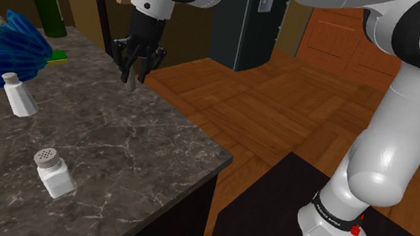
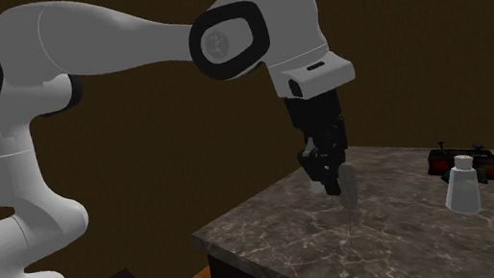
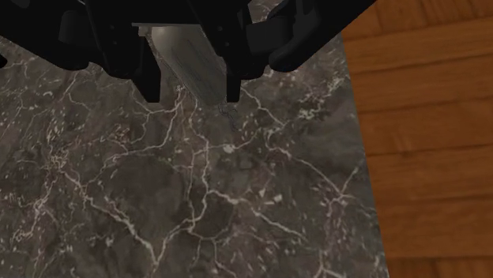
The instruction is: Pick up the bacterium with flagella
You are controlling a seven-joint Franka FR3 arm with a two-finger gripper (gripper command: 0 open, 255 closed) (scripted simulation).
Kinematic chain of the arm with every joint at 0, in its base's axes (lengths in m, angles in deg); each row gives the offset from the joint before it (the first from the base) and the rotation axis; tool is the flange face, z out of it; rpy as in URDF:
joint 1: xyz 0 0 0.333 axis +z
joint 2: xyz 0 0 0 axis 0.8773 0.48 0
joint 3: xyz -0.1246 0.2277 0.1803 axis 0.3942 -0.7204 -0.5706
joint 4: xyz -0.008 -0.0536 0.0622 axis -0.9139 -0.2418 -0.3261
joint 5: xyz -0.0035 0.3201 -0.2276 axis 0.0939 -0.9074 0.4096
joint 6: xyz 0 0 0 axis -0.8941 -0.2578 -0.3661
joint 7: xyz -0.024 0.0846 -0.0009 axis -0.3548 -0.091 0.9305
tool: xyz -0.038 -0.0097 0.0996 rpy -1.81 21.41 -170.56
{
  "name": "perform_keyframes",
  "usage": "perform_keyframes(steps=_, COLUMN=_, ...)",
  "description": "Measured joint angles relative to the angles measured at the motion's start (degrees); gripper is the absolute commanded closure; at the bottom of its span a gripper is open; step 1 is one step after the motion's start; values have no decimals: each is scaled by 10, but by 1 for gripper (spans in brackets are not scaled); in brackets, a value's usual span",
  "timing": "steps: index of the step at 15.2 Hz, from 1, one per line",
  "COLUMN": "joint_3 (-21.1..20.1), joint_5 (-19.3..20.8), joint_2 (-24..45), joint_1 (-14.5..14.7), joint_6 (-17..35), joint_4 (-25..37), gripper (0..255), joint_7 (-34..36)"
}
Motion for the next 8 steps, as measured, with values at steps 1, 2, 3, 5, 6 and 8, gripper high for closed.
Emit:
perform_keyframes(steps=1, joint_3=0, joint_5=0, joint_2=0, joint_1=0, joint_6=-1, joint_4=1, gripper=255, joint_7=0)
perform_keyframes(steps=2, joint_3=0, joint_5=1, joint_2=2, joint_1=0, joint_6=-5, joint_4=6, gripper=255, joint_7=2)
perform_keyframes(steps=3, joint_3=0, joint_5=1, joint_2=1, joint_1=1, joint_6=-10, joint_4=10, gripper=255, joint_7=3)
perform_keyframes(steps=5, joint_3=-1, joint_5=4, joint_2=4, joint_1=2, joint_6=-26, joint_4=29, gripper=255, joint_7=8)
perform_keyframes(steps=6, joint_3=0, joint_5=4, joint_2=2, joint_1=1, joint_6=-33, joint_4=35, gripper=255, joint_7=8)
perform_keyframes(steps=8, joint_3=0, joint_5=6, joint_2=5, joint_1=1, joint_6=-48, joint_4=54, gripper=255, joint_7=11)
